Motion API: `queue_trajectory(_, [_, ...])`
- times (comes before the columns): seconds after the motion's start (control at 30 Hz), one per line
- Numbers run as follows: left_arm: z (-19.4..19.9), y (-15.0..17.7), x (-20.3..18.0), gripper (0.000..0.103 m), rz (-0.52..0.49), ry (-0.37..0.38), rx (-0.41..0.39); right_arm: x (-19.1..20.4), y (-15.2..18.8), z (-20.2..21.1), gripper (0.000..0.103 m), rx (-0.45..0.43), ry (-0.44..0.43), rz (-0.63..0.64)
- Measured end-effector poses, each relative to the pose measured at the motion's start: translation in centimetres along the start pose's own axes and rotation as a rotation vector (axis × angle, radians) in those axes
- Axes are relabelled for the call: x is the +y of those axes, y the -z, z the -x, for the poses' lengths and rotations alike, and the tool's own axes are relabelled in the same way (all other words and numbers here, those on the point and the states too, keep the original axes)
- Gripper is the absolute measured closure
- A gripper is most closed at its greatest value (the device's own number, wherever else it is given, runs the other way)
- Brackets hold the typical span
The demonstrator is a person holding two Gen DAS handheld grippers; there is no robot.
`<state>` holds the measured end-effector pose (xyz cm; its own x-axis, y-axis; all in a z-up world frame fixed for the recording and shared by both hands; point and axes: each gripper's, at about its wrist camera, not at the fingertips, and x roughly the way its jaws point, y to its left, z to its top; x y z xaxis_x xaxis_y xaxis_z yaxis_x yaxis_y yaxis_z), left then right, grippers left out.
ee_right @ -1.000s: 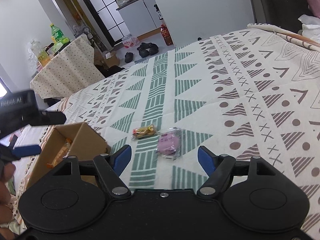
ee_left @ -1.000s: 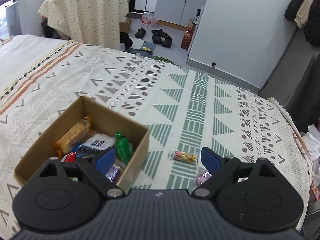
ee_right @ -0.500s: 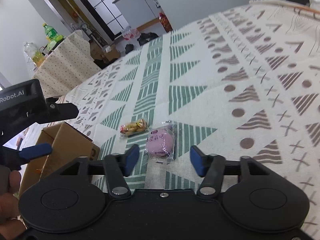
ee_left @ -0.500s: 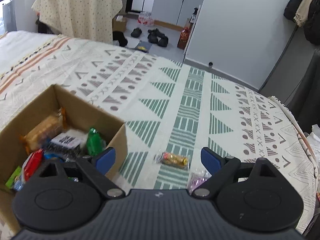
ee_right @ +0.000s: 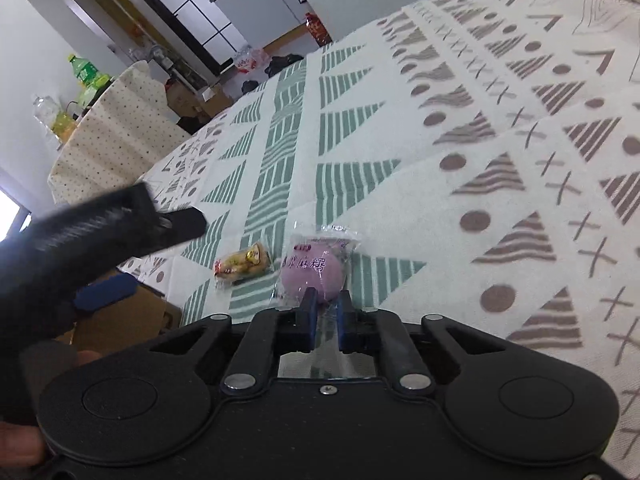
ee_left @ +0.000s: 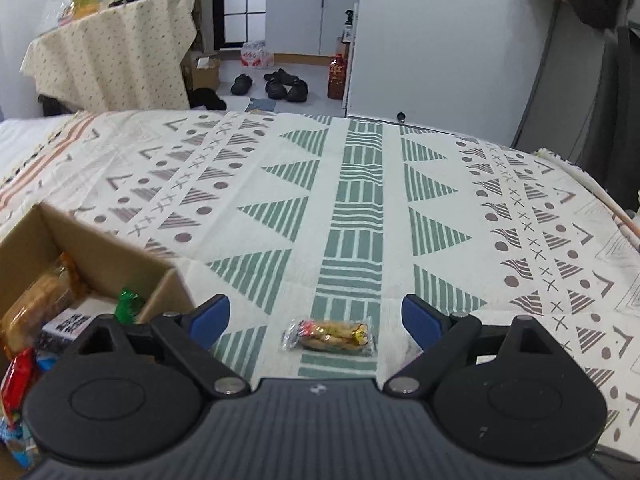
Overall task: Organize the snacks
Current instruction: 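Grasp the clear-wrapped bread roll with the left gripper while the right grasps the pink packet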
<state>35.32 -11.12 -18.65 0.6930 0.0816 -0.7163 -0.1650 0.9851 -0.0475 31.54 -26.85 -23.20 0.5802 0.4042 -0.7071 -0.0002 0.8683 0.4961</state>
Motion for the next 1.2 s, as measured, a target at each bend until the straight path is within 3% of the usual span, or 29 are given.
queue_trajectory(0.17, [0.0,-0.2,-1.1,0.012,-0.007,0.03,-0.008,-1.4,-0.8,0.9,0.095,-0.021,0.052,-0.028])
queue_trajectory(0.37, [-2.9,0.6,-1.0,0.012,-0.001,-0.003,0.066,-2.9,-1.1,1.8,0.095,-0.035,0.105,-0.069])
queue_trajectory(0.47, [-4.4,1.0,-0.4,0.014,0.03,0.006,0.115,-3.5,-1.2,1.9,0.089,-0.047,0.149,-0.09])
queue_trajectory(0.57, [-5.7,1.3,-0.6,0.017,0.016,-0.004,0.098,-3.7,-1.3,1.9,0.078,-0.057,0.146,-0.105])
queue_trajectory(0.63, [-6.4,1.3,-0.7,0.022,0.023,-0.007,0.114,-3.4,-1.2,2.0,0.062,-0.068,0.135,-0.087])
queue_trajectory(0.7, [-6.2,1.4,-0.6,0.035,0.033,-0.009,0.113,-2.9,-1.3,1.9,0.056,-0.078,0.133,-0.062])
queue_trajectory(0.87, [-5.6,1.5,-0.4,0.049,0.049,-0.006,0.134,-2.2,-1.4,1.3,0.053,-0.07,0.101,-0.039])
queue_trajectory(1.0, [-4.8,1.7,-0.4,0.05,0.055,0.009,0.143,-1.4,-1.2,0.7,0.046,-0.072,0.1,-0.002])
queue_trajectory(1.2, [-3.1,1.6,0.6,0.05,0.085,-0.001,0.145,-0.3,-0.9,-0.2,0.043,-0.066,0.078,0.038])
